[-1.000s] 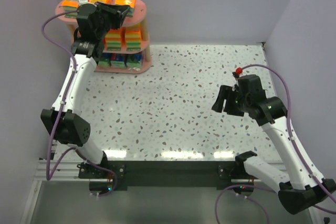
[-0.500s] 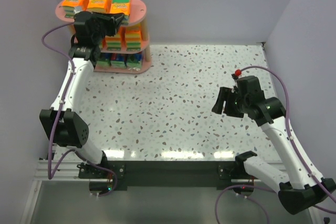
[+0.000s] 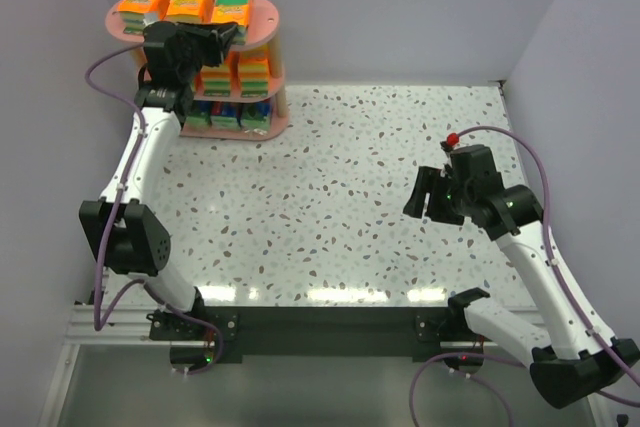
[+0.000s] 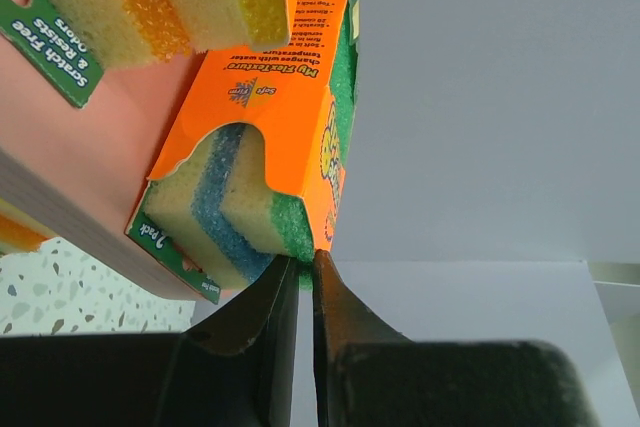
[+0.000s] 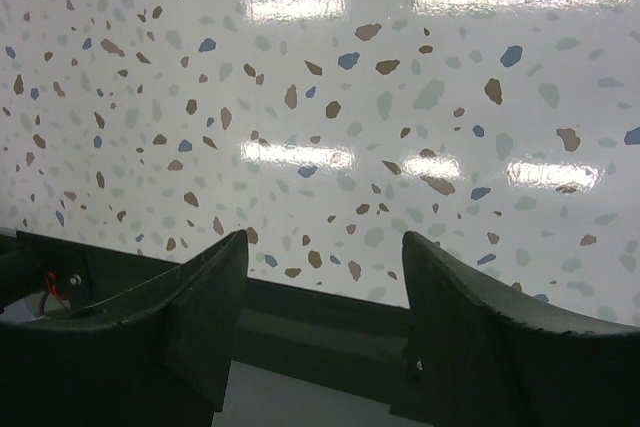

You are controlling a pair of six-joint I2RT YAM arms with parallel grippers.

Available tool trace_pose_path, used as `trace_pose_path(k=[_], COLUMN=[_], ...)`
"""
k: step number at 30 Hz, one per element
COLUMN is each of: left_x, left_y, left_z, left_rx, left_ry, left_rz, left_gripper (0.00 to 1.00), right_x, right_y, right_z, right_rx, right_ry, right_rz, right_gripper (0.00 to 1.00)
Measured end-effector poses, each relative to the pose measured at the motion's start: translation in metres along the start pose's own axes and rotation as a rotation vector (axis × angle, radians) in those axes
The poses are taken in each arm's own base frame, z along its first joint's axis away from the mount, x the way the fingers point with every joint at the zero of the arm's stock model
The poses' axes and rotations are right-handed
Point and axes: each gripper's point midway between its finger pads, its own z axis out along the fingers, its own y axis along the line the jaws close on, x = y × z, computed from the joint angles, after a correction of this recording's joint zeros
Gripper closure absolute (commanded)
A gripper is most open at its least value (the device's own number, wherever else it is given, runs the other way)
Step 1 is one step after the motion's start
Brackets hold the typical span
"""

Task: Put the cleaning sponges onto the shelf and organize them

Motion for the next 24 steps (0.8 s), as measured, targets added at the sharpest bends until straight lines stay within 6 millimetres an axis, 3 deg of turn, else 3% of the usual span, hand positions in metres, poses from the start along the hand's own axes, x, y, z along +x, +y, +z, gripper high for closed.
trace_pose_path(k=[11, 20, 24], left_x=[-0.004, -0.005, 0.000], left_y=[-0.005, -0.026, -0.036], left_z=[0.003, 0.000, -0.015], left_rx=[0.034, 0.119, 0.143], left_ry=[-0.005, -0.002, 0.012], left_rz=[0.005, 0.023, 0.035], left_gripper=[0.59, 0.55, 0.50], right_x=[0.000, 0.000, 0.000], right_y=[0.000, 0.000, -0.001], right_z=[0.002, 0.006, 0.007], right_rx=[0.003, 0.009, 0.009], right_ry=[0.006, 0.017, 0.017], right_rz=[0.001, 0.001, 0.001], right_gripper=[0.32, 0.32, 0.30])
